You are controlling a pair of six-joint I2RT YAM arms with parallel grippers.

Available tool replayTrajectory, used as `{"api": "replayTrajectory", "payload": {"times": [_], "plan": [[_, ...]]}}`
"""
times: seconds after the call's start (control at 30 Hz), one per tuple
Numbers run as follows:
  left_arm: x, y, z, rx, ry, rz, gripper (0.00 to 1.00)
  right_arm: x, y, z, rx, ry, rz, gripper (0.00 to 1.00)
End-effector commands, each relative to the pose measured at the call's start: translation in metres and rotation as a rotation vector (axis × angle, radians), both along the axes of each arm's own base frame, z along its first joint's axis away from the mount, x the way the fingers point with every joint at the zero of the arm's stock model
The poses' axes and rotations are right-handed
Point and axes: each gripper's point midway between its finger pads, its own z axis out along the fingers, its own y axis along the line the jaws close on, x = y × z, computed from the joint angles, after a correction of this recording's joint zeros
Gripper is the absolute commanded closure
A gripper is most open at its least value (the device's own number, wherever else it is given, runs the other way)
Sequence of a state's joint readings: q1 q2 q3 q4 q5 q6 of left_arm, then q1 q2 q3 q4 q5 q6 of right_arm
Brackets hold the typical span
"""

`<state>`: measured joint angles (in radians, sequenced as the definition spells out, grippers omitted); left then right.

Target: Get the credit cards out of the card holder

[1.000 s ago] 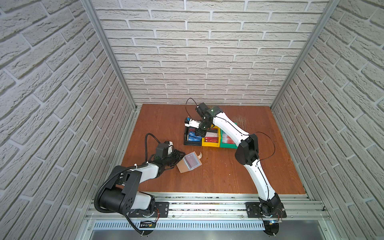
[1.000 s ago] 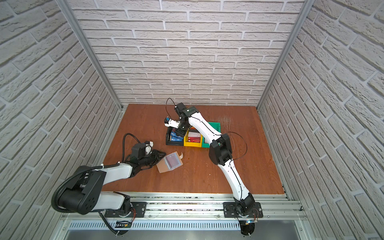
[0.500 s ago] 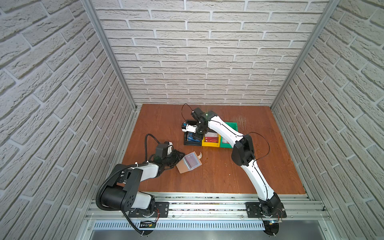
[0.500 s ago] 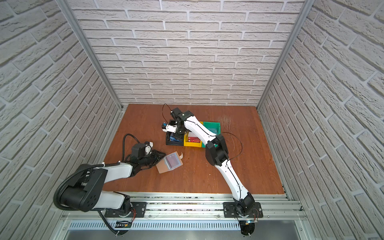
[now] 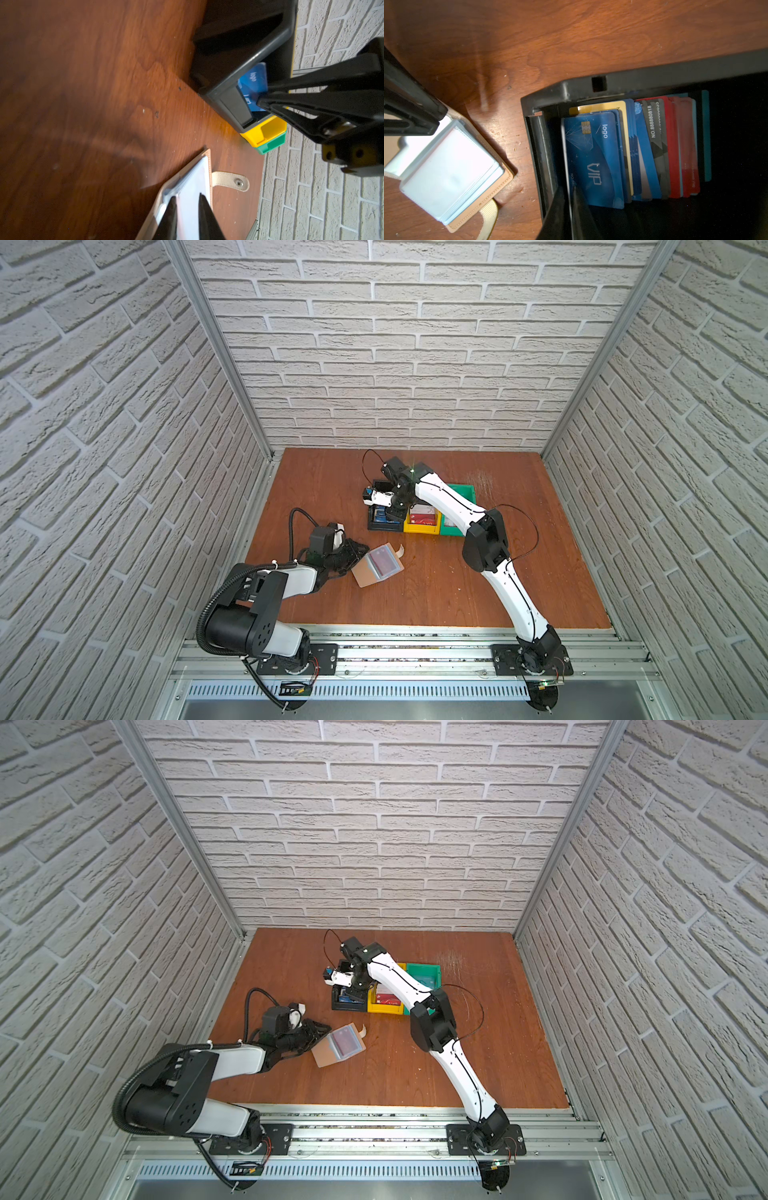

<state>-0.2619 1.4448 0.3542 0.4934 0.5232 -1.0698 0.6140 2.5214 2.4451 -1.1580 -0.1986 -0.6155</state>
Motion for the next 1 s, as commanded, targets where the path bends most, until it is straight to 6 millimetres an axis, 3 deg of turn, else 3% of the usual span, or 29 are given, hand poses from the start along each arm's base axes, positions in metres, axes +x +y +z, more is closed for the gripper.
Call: {"api": "replayTrajectory", "payload": {"times": [0.0, 0.2, 0.47, 0.63, 0.73, 0.8, 0.97], "plan": [[0.002, 0.000, 0.003, -0.010, -0.041, -0.009, 0.79, 0.002, 0.006, 0.006, 0.020, -0.023, -0.003, 0.80], [0.001, 0.002, 0.003, -0.007, -0.043, -0.003, 0.79, 0.010, 0.007, 0.011, 0.024, -0.060, -0.022, 0.74], [-0.003, 0.004, 0.003, -0.004, -0.045, 0.003, 0.79, 0.048, 0.007, 0.018, 0.019, -0.212, -0.155, 0.71], [-0.006, 0.007, 0.004, 0.000, -0.044, 0.006, 0.79, 0.053, 0.007, 0.041, 0.052, -0.251, -0.213, 0.72], [-0.009, 0.009, 0.005, 0.013, -0.037, 0.002, 0.80, 0.034, 0.009, 0.061, 0.112, -0.190, -0.217, 0.73], [-0.012, 0.010, 0.007, 0.028, -0.036, -0.002, 0.81, 0.007, 0.015, 0.072, 0.184, -0.095, -0.187, 0.77], [-0.018, 0.015, 0.011, 0.065, -0.028, -0.007, 0.82, -0.049, 0.023, 0.078, 0.344, 0.136, -0.221, 0.86]]}}
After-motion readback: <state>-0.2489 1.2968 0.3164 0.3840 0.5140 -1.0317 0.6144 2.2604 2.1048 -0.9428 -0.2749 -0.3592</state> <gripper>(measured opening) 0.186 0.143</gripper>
